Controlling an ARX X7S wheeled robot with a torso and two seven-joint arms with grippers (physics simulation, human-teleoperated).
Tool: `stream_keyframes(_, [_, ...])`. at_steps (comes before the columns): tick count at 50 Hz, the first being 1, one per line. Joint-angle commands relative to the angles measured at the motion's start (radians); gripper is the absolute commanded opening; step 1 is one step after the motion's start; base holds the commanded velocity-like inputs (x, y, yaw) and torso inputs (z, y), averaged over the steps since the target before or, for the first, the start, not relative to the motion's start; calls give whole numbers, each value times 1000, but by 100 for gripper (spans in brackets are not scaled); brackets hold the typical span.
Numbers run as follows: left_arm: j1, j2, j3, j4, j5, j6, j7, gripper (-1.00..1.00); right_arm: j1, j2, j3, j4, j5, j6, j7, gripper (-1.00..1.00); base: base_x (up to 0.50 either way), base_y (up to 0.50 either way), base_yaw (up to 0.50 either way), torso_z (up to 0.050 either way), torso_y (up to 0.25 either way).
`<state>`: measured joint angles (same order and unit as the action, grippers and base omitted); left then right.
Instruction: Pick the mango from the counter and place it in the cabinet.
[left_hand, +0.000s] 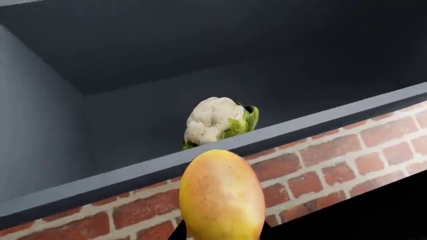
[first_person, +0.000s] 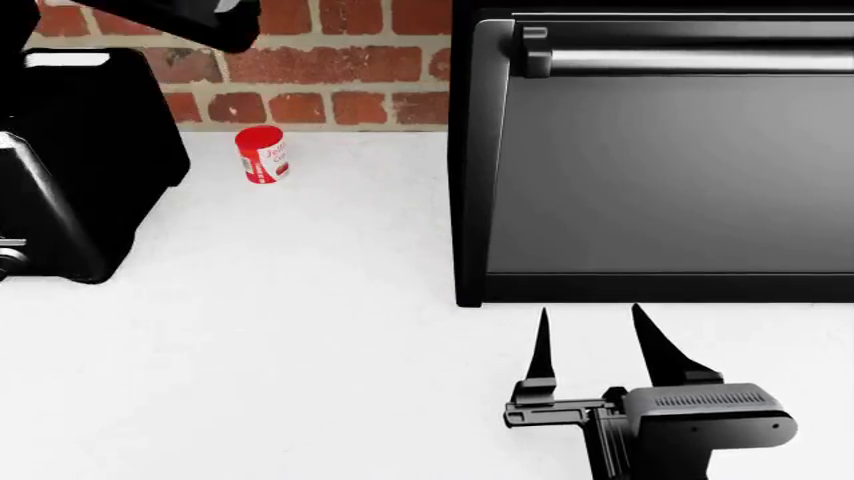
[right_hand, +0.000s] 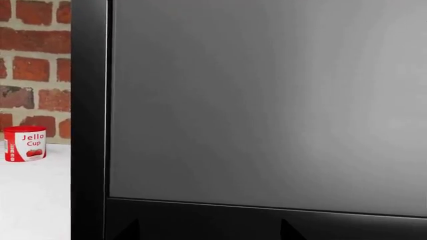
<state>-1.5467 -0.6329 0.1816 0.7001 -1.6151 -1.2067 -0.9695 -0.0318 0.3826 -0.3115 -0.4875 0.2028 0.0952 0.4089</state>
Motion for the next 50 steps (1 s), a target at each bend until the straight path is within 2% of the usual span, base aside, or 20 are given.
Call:
stream_keyframes(1, [-75,30,33,-126,151,4,114,-100,5,-1,-8,29,-8,2,2,100,0,0,0,0,0])
stream_keyframes(10, [-155,57,68,-223,210,5,174,-100,9,-2,-11,46,-8,-5,1,100,0,0,0,0,-1])
stream_keyframes(20, [-233,86,151,-425,380,54,318,-100,8,-1,-11,63,-4,-18,0,100,0,0,0,0,-1])
stream_keyframes(31, [-337,122,199,-560,456,72,380,-100,6,0,-8,83,7,-37,-4,100,0,0,0,0,-2])
stream_keyframes(50, [-527,207,326,-946,660,174,548,-100,0,4,-11,89,11,-49,-5,100,0,0,0,0,-2])
